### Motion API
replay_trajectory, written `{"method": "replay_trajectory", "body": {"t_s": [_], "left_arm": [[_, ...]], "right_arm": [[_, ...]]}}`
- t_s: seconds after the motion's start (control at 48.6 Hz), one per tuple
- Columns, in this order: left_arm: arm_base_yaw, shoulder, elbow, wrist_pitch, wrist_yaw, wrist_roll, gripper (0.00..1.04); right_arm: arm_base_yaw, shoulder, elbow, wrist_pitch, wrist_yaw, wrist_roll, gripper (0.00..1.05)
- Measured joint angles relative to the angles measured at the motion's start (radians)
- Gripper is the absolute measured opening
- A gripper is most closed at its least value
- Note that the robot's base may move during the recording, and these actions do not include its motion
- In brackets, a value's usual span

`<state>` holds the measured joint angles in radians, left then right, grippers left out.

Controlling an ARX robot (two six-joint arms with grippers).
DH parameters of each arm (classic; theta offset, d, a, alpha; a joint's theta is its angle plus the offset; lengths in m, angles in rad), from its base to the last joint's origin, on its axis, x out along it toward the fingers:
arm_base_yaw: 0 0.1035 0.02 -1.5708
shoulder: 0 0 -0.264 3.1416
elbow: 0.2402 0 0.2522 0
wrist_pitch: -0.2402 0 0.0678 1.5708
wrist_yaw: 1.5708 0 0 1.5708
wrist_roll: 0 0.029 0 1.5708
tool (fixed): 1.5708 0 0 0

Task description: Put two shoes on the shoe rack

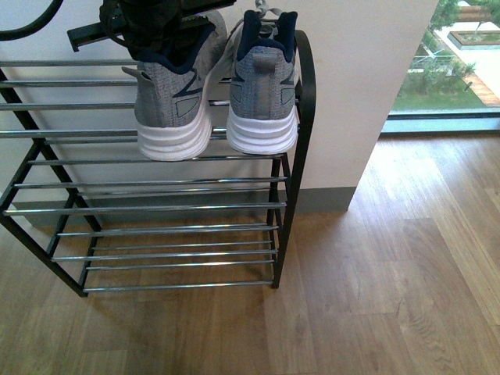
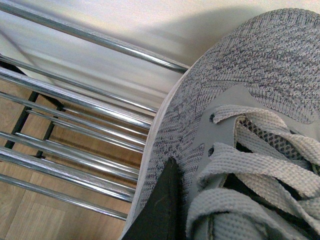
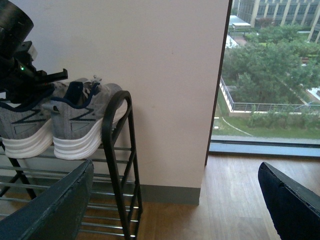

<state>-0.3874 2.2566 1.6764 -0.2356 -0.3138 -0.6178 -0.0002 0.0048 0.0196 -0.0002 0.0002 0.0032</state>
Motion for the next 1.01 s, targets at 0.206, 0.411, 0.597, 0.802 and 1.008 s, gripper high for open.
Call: {"method": "replay_trajectory", "body": {"t_s": [0.206, 0.411, 0.597, 0.802, 1.008], "left_arm": [[-0.002, 0.002, 0.003, 0.005, 0.005, 0.003, 0.11], [-0.009, 0.002, 0.003, 0.008, 0.031, 0.001, 0.52], [-0.009, -0.016, -0.024, 0.020, 0.078, -0.041, 0.89], [-0.008, -0.137, -0.122, 0.027, 0.139, -0.080, 0.95], [-0.045, -0.577, -0.460, 0.224, -0.278, 0.256, 0.95]], "right_arm": [[0.000, 0.000, 0.000, 0.000, 0.000, 0.000, 0.95], [0.000, 0.000, 0.000, 0.000, 0.000, 0.000, 0.95], [0.000, 0.000, 0.000, 0.000, 0.000, 0.000, 0.95], [0.000, 0.000, 0.000, 0.000, 0.000, 0.000, 0.95], [0.000, 0.000, 0.000, 0.000, 0.000, 0.000, 0.95]]}}
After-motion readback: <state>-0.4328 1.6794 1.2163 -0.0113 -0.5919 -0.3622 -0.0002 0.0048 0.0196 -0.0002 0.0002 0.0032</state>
